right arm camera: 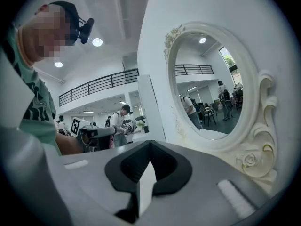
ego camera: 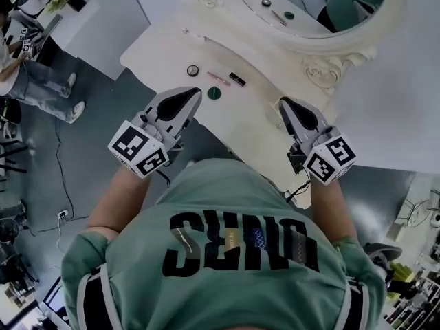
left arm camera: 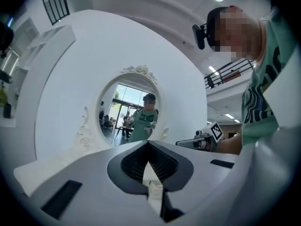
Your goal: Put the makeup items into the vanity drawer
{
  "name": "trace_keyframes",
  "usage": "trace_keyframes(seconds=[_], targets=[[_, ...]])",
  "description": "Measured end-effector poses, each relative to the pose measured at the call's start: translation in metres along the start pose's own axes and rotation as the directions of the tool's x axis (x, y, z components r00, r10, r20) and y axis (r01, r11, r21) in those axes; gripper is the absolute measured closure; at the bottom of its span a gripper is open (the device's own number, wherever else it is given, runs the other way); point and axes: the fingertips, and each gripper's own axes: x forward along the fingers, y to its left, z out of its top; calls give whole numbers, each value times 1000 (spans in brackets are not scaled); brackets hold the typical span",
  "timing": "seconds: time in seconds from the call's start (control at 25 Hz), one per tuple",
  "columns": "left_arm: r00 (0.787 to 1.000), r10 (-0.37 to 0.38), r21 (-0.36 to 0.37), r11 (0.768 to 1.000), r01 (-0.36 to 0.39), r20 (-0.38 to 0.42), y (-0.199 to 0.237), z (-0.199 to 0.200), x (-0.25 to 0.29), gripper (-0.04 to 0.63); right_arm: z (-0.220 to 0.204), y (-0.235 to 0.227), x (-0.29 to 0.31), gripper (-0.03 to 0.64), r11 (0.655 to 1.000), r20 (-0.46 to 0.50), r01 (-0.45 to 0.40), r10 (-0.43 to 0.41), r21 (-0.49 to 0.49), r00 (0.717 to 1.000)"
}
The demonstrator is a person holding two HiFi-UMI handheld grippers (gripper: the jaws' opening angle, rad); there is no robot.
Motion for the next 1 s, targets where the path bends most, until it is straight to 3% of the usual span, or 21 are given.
trace_keyframes(seconds=[0.16, 0.44, 1.0], targets=[[994, 93, -101, 991, -88, 51, 23, 5, -28, 592, 3, 13, 33, 607, 999, -25, -39, 39, 8, 999], [990, 125, -99, 988, -118, 64, 31, 6, -55, 592, 2, 39, 65, 607, 997, -62, -82, 81, -12, 995], [989, 129, -106, 987, -121, 70, 31, 9, -56, 592, 3, 35, 68, 611, 997, -72, -73, 71, -32, 995]])
